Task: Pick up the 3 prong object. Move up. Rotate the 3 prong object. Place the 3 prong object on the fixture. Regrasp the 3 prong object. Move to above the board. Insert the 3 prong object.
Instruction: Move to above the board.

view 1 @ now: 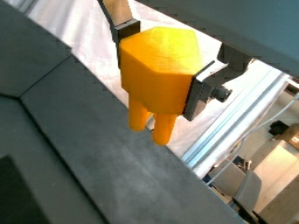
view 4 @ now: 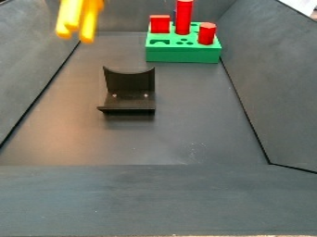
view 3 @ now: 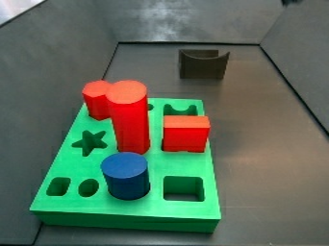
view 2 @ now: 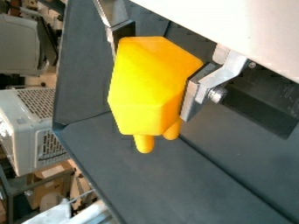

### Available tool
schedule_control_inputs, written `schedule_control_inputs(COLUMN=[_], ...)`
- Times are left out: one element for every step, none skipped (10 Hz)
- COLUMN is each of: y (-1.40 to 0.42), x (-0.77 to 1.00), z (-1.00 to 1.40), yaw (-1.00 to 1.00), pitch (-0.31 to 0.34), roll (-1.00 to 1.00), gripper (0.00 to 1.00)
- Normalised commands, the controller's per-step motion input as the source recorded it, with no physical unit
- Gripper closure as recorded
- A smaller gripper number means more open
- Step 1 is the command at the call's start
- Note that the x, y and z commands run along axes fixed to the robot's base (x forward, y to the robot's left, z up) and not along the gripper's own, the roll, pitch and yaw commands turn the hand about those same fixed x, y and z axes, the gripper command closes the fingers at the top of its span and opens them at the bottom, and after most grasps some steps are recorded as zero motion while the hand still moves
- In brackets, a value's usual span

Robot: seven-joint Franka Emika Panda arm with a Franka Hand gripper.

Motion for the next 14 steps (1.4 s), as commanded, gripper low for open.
schedule_control_inputs(y=[0.13, 0.09, 0.05, 0.02, 0.0, -0.01, -0.02, -0.02, -0.03, -0.03, -0.03, -0.03, -0.03, -1.0], x=[0.1, 0.09, 0.07, 0.06, 0.05, 0.04, 0.05, 0.07, 0.07, 0.08, 0.09, 0.09, 0.08, -0.64], z=[1.0, 0.86, 0.68, 0.49, 0.31, 0.14, 0.04, 0.03, 0.03, 0.02, 0.01, 0.01, 0.01, 0.03], yaw=[0.0, 0.07, 0.12, 0.16, 0.19, 0.22, 0.25, 0.25, 0.24, 0.23, 0.23, 0.22, 0.21, -0.02], pitch=[0.251, 0.267, 0.267, 0.254, 0.228, 0.192, 0.141, 0.12, 0.11, 0.09, 0.074, 0.064, 0.054, 0.11], roll=[-0.04, -0.03, -0.03, -0.02, -0.02, -0.02, 0.0, 0.0, 0.0, 0.0, 0.0, 0.01, 0.01, -1.0], gripper=[1.0, 1.0, 1.0, 1.0, 1.0, 1.0, 1.0, 1.0, 1.0, 1.0, 1.0, 1.0, 1.0, 1.0])
